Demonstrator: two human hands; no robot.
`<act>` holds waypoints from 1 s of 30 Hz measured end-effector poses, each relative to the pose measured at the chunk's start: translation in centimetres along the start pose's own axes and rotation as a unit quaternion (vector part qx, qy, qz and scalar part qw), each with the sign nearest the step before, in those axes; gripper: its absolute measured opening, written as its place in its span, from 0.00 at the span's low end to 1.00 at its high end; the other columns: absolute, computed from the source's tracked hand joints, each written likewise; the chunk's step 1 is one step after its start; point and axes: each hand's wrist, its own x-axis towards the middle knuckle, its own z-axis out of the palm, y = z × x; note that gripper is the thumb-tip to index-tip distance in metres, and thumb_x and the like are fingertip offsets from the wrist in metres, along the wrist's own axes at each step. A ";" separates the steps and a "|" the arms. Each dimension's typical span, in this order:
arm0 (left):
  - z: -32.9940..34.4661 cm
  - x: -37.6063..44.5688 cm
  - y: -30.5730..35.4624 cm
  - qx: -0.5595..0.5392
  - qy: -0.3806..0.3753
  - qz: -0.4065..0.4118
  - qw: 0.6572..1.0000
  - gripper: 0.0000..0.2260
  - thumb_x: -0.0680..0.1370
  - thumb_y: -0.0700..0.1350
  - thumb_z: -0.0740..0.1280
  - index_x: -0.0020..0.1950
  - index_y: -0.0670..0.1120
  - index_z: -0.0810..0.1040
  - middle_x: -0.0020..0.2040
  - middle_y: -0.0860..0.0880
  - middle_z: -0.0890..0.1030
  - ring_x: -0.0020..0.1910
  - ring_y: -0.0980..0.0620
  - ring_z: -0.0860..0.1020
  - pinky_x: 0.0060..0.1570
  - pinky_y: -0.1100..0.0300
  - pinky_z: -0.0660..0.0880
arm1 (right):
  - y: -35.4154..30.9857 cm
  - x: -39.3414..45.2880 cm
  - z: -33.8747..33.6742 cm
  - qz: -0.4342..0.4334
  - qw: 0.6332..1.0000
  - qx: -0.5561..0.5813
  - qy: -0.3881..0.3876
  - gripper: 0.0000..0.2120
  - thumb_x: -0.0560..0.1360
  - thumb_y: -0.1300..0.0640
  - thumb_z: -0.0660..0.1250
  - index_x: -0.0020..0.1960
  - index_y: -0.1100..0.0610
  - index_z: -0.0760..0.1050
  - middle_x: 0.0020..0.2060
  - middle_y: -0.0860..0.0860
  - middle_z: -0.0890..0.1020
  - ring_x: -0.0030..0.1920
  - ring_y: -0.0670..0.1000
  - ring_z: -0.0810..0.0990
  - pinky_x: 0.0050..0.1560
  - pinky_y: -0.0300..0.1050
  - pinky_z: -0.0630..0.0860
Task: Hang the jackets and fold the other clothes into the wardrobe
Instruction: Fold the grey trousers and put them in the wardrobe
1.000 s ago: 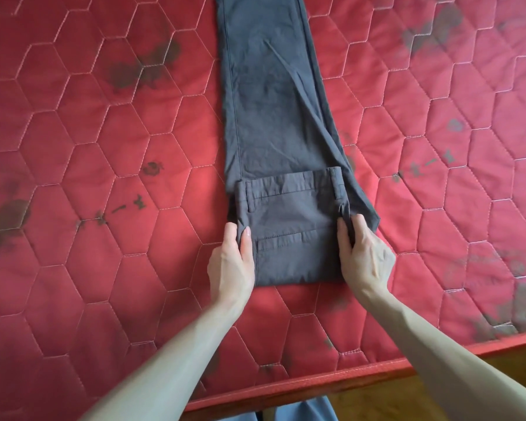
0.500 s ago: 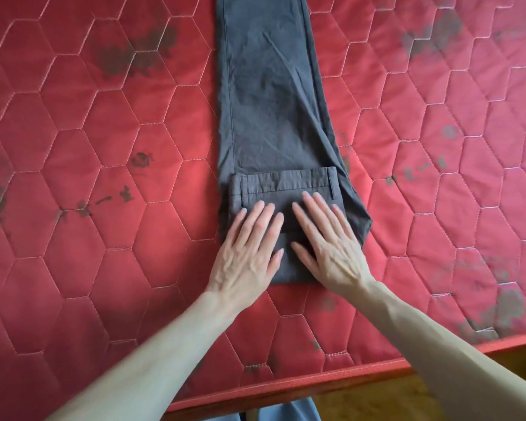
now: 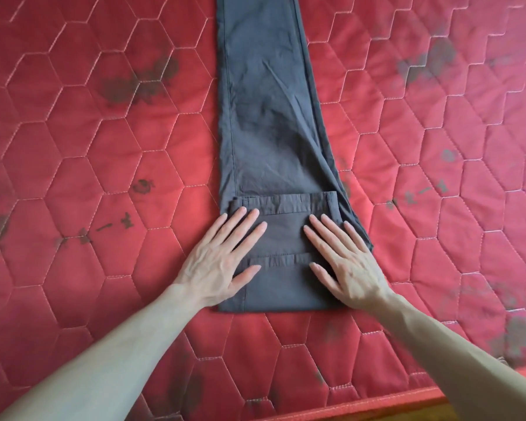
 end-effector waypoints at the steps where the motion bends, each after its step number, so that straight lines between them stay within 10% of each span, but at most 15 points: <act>1: -0.4 -0.3 -0.7 0.007 -0.008 0.022 1.000 0.32 0.84 0.55 0.56 0.85 0.46 0.53 0.86 0.46 0.50 0.85 0.44 0.49 0.81 0.42 0.56 | 1.0 -0.2 -0.6 -0.026 0.999 -0.018 -0.017 0.30 0.85 0.43 0.55 0.85 0.50 0.55 0.84 0.48 0.55 0.84 0.52 0.52 0.81 0.60 0.56; 10: -2.8 -1.1 -4.8 0.093 -0.065 0.153 0.982 0.39 0.73 0.41 0.63 0.84 0.41 0.56 0.85 0.40 0.52 0.84 0.40 0.50 0.82 0.43 0.53 | 7.9 -0.3 -5.8 -0.176 0.965 -0.037 -0.191 0.53 0.60 0.57 0.63 0.85 0.51 0.52 0.85 0.51 0.51 0.85 0.57 0.49 0.80 0.59 0.53; 20: -4.0 2.0 -5.9 0.060 -0.129 0.209 0.968 0.44 0.71 0.53 0.65 0.85 0.57 0.50 0.86 0.44 0.47 0.84 0.39 0.45 0.80 0.35 0.49 | 7.7 2.2 -5.4 -0.188 0.970 -0.051 -0.148 0.43 0.73 0.41 0.67 0.84 0.48 0.57 0.85 0.55 0.52 0.84 0.60 0.50 0.81 0.61 0.54; 30: -4.9 1.8 -4.6 0.032 -0.151 0.137 0.978 0.51 0.62 0.55 0.65 0.85 0.59 0.50 0.84 0.36 0.46 0.84 0.37 0.45 0.79 0.42 0.56 | 6.2 2.4 -5.0 -0.137 0.981 0.062 -0.121 0.33 0.79 0.47 0.69 0.82 0.48 0.64 0.85 0.53 0.53 0.85 0.57 0.50 0.82 0.59 0.58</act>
